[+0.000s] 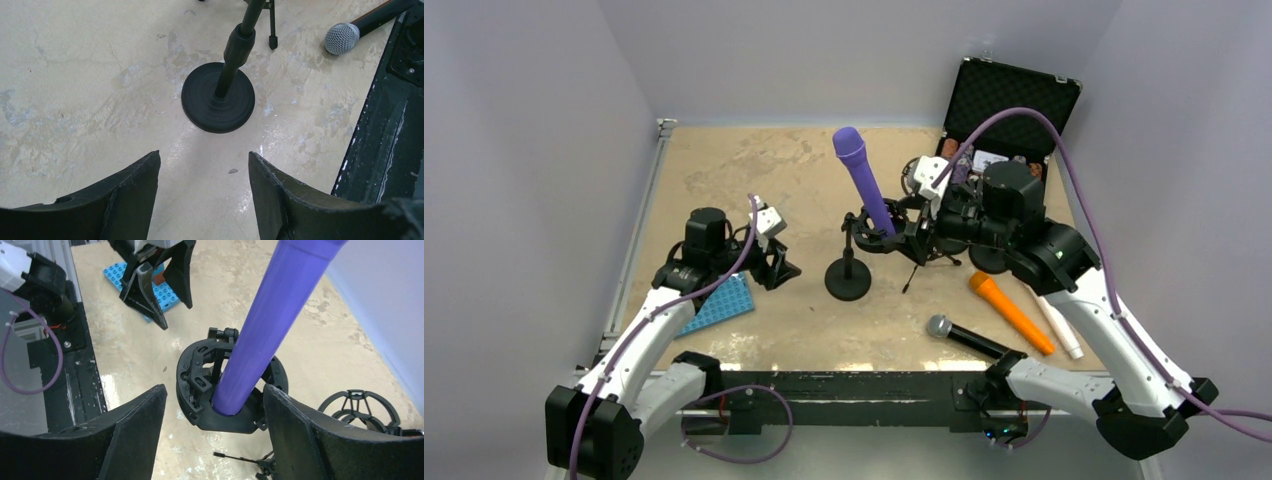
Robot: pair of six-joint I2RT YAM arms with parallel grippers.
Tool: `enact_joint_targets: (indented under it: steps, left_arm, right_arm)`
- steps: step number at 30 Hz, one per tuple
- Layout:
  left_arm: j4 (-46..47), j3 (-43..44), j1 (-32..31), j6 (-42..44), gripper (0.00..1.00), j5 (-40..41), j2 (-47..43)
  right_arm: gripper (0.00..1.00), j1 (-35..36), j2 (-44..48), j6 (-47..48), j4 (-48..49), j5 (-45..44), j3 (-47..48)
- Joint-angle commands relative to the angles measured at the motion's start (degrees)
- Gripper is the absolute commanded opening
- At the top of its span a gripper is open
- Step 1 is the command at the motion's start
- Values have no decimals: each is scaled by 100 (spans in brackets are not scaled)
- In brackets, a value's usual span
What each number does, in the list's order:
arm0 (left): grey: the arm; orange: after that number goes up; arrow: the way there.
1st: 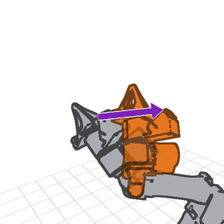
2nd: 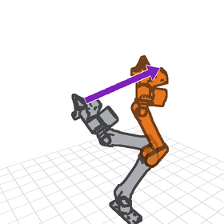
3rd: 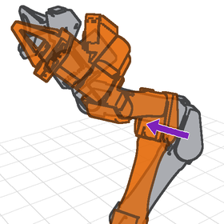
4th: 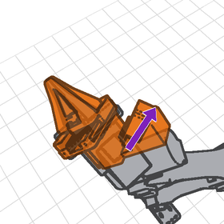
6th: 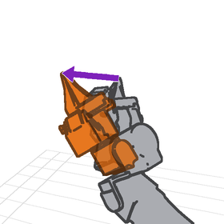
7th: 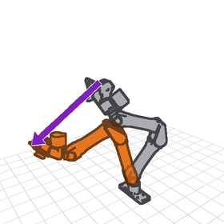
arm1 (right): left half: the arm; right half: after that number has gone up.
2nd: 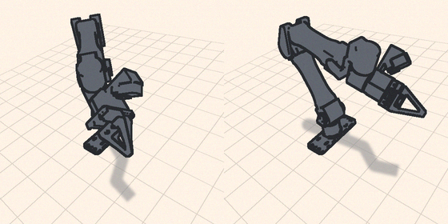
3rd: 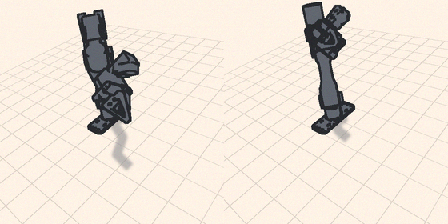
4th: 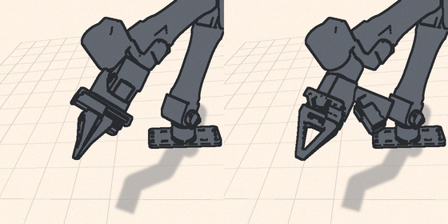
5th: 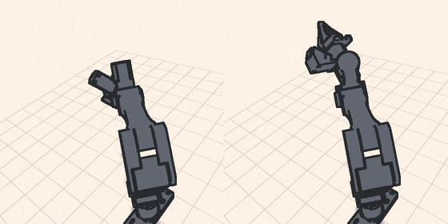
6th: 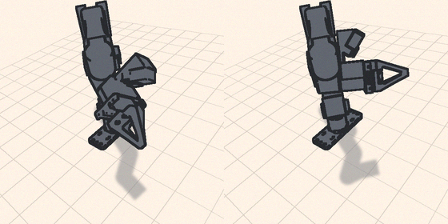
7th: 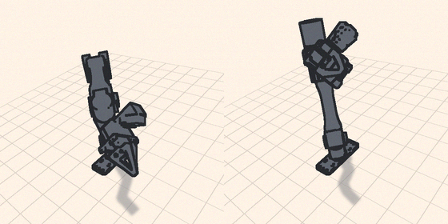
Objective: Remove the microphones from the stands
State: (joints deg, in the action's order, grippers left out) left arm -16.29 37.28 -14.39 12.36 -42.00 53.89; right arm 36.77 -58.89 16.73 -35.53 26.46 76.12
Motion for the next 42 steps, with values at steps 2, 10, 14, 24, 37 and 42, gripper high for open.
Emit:
enact_joint_targets:
  steps: [2, 10, 14, 24, 37, 42]
  left_arm:
    - [170, 154, -37, -271, 69, 328, -2]
    - [81, 192, -39, -673, 70, 974, 44]
    - [23, 193, -37, -726, 72, 1222, 43]
    - [-56, 346, -28, -703, 72, 1184, 38]
    - [-273, 515, -28, -488, 72, 1110, -46]
    - [-309, 505, -28, -470, 72, 1033, -89]
  right_arm:
    - [84, -58, -81, -266, 14, -568, 513]
    - [91, -263, -319, -496, 98, -905, 925]
    - [87, -529, -565, -778, 7, -621, 1209]
    - [88, -610, -1067, -979, 203, -92, 1653]
    - [85, -601, -1488, -1204, 735, 1139, 1649]
    - [83, -601, -1691, -1388, 886, 1142, 1639]
